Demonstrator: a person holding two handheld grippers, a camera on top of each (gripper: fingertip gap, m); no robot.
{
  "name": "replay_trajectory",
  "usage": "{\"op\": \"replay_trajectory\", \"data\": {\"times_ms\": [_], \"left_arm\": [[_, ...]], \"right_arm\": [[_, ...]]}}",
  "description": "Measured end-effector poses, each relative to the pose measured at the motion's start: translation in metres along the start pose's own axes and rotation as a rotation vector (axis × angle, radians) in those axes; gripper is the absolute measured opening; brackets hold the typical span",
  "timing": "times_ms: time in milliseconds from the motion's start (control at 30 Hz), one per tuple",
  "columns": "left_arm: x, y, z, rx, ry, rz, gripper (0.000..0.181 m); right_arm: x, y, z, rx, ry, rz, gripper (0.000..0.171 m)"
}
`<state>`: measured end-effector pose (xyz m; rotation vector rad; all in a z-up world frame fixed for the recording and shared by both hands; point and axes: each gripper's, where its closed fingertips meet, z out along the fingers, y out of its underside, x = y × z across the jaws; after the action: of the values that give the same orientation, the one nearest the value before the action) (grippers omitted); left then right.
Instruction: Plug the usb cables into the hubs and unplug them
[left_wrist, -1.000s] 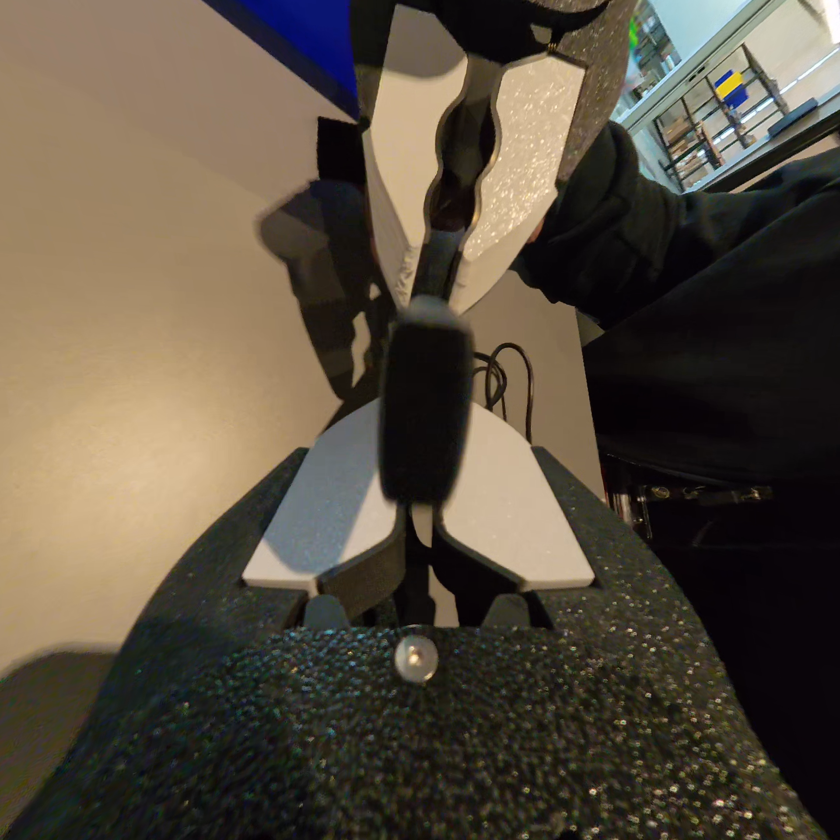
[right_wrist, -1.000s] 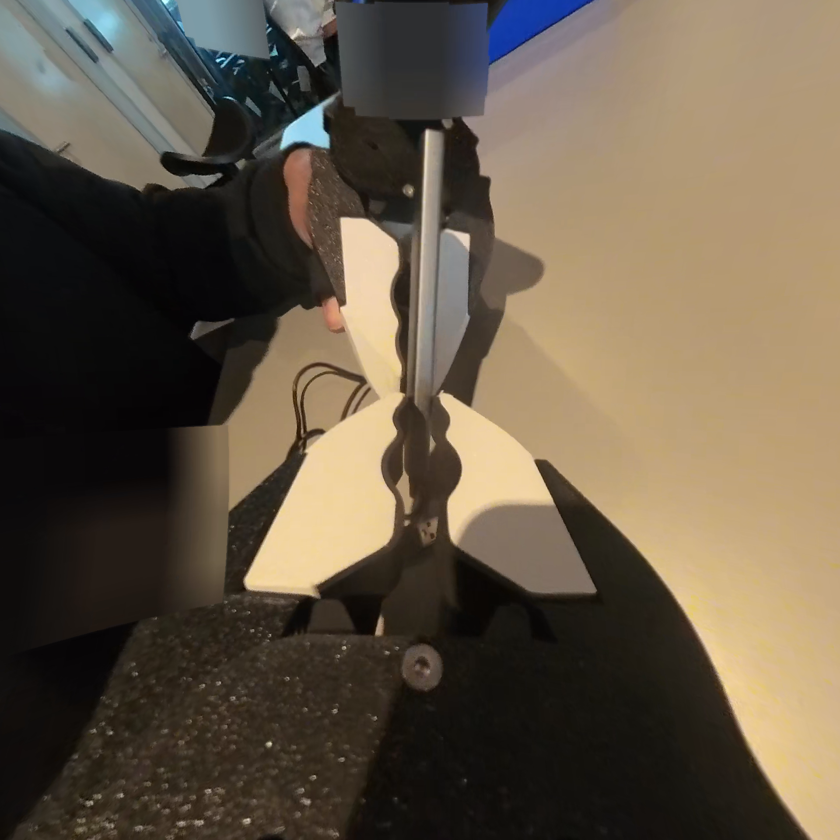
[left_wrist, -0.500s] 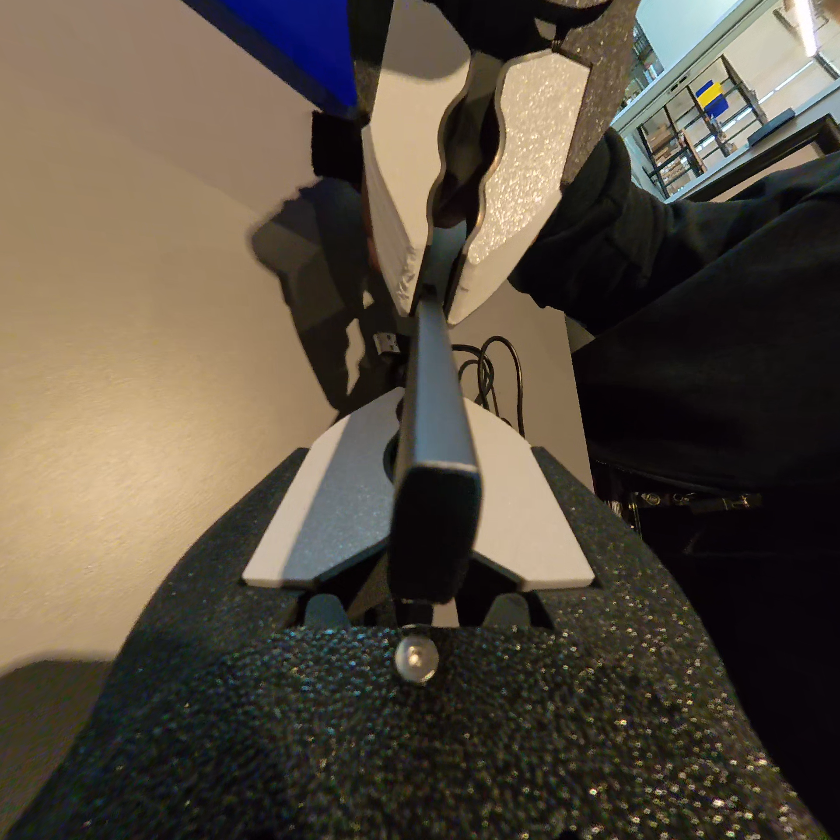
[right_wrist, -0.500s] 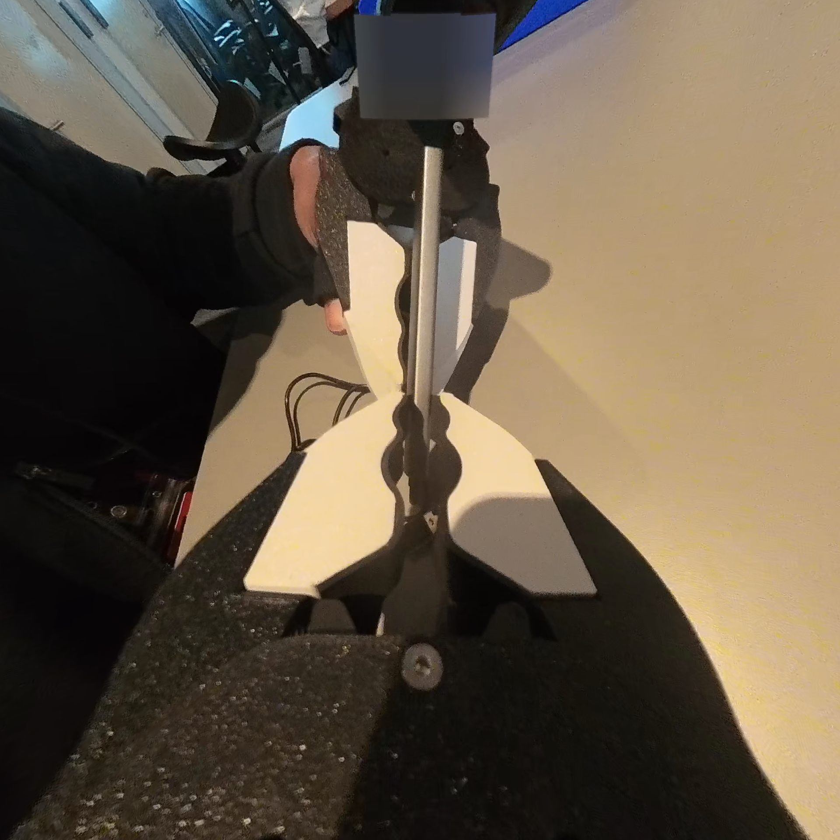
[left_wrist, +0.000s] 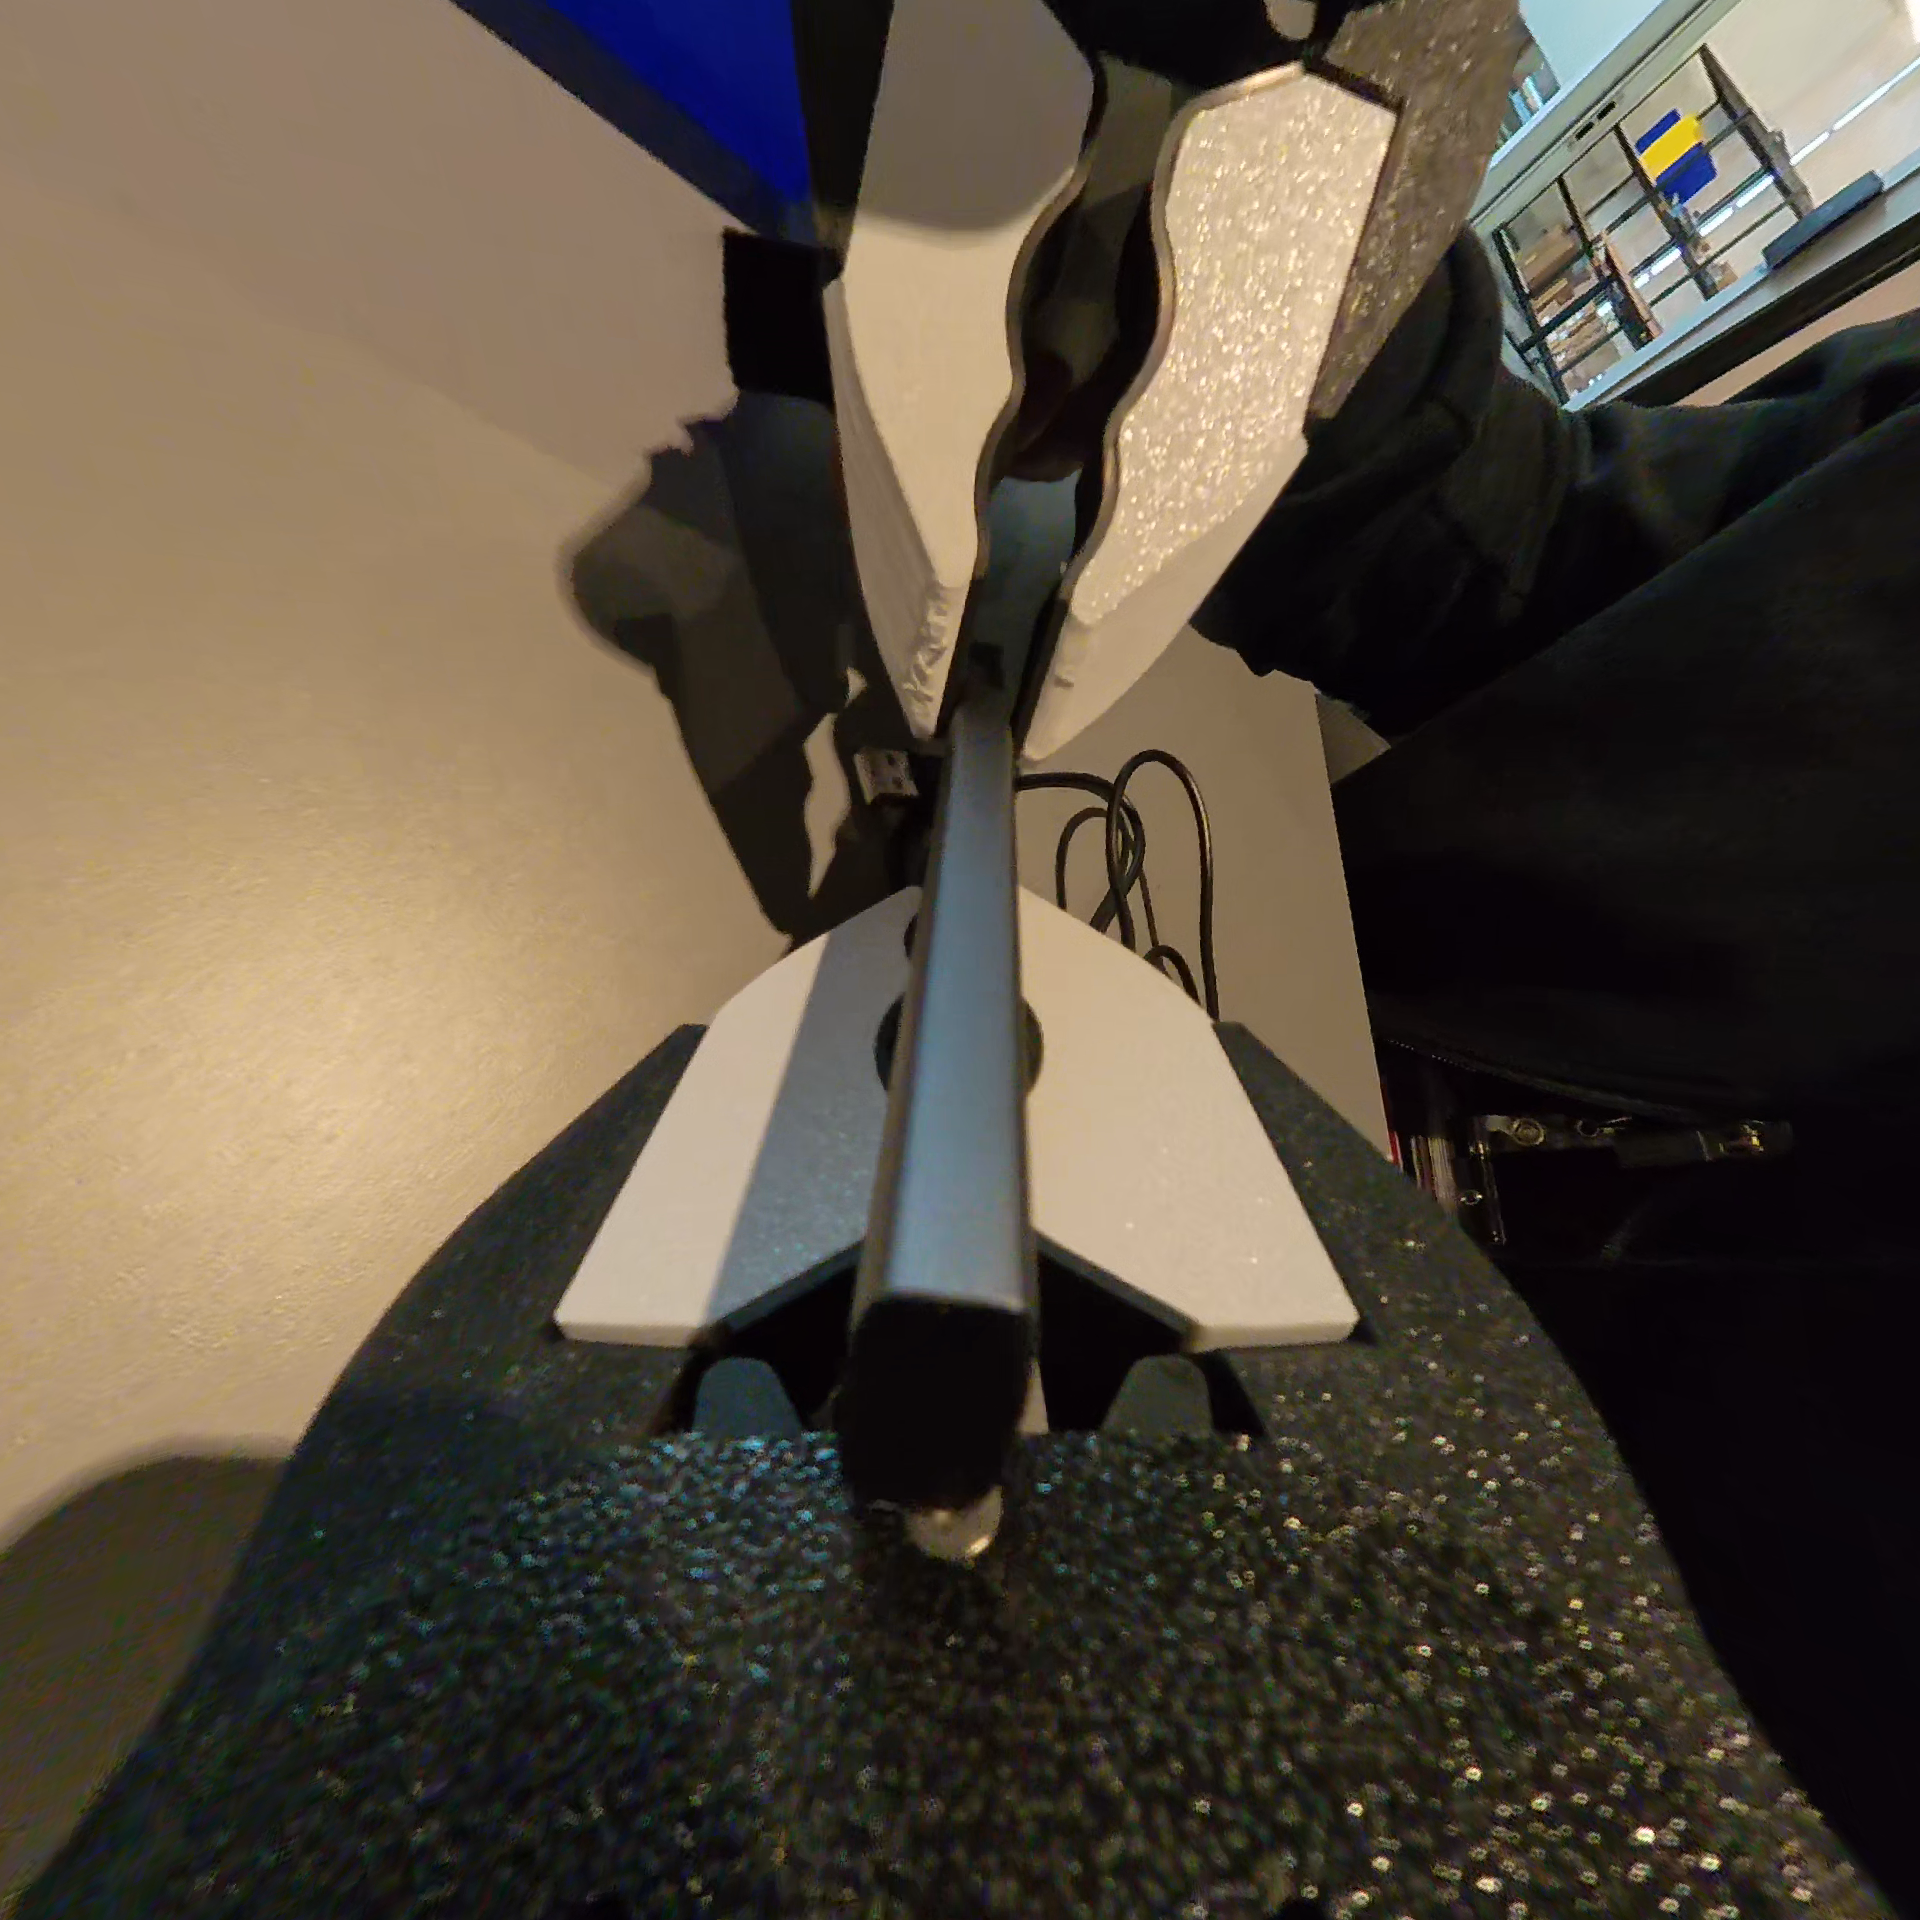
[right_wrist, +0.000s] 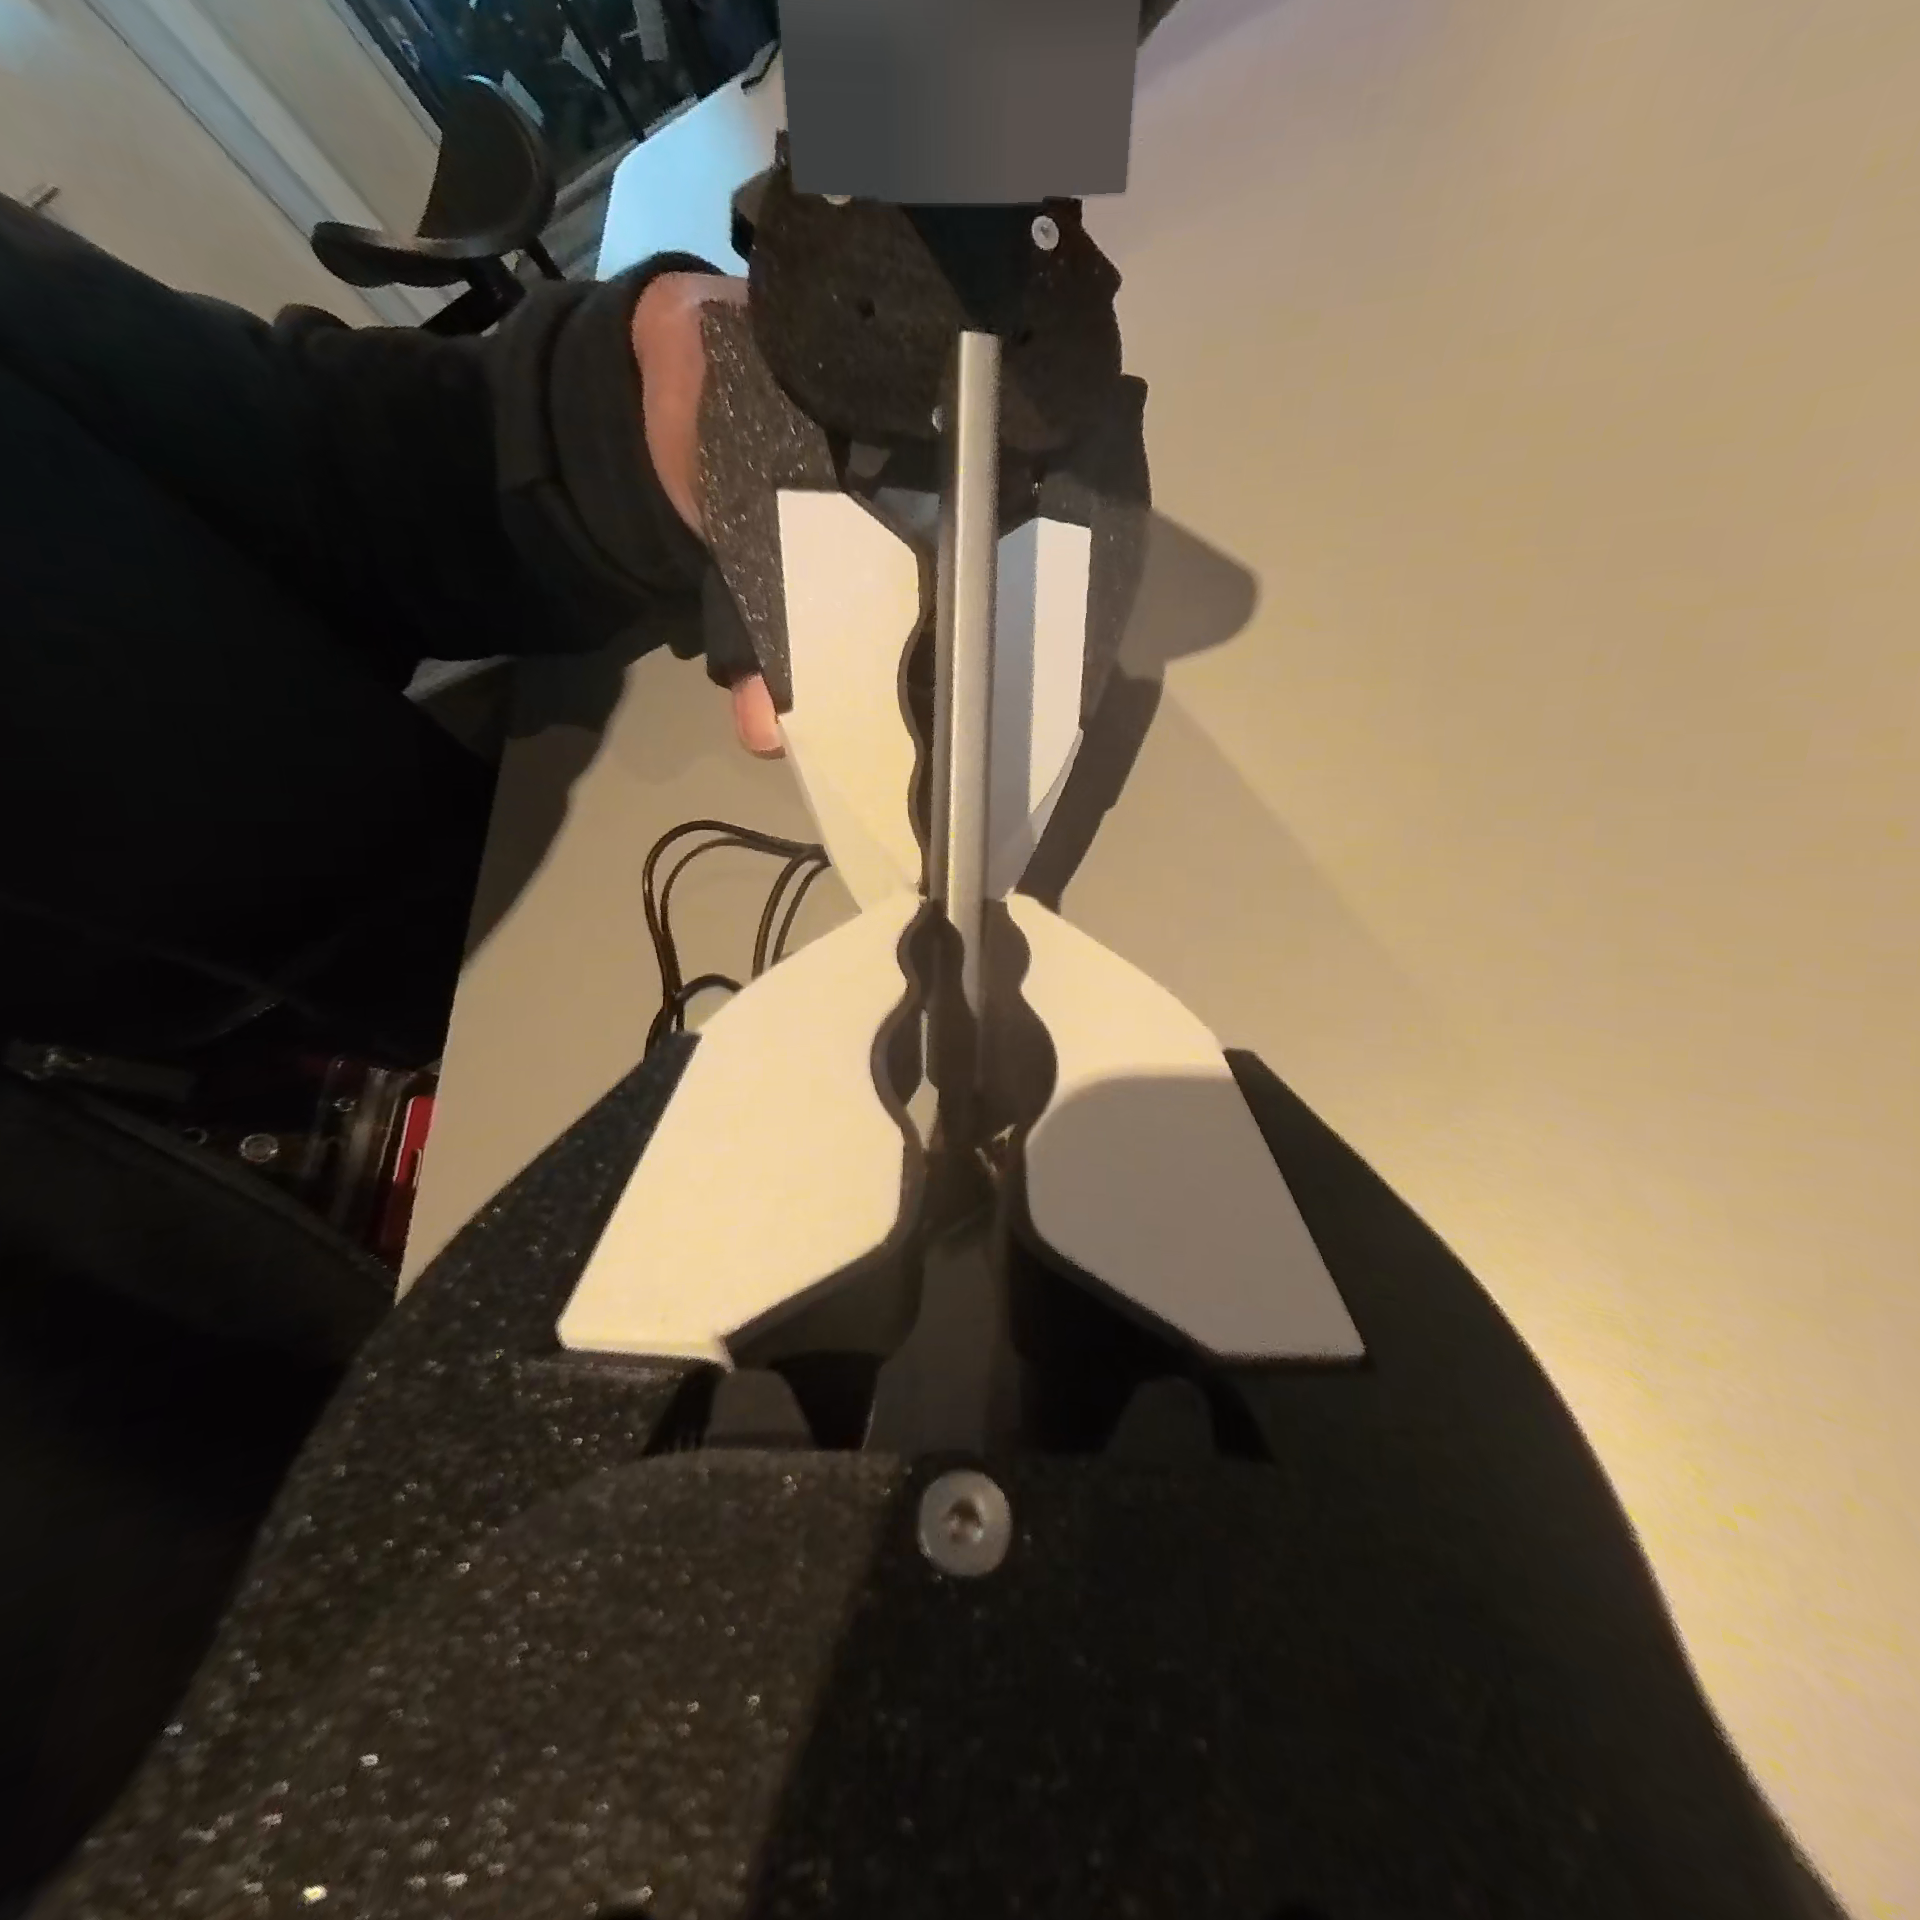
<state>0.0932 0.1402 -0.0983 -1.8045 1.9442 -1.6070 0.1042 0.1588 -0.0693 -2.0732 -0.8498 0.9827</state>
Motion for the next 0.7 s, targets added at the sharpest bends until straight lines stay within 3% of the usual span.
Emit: {"op": "replay_trajectory", "data": {"times_ms": [433,700], "left_arm": [[-0.003,0.0,0.002,-0.009,-0.031,0.032,0.004],[-0.012,-0.012,-0.011,0.091,-0.053,-0.012,0.008]], "right_arm": [[0.001,0.002,0.0,0.0,0.008,0.01,0.01],[0.01,-0.005,-0.001,0.08,0.02,0.031,0.009]]}}
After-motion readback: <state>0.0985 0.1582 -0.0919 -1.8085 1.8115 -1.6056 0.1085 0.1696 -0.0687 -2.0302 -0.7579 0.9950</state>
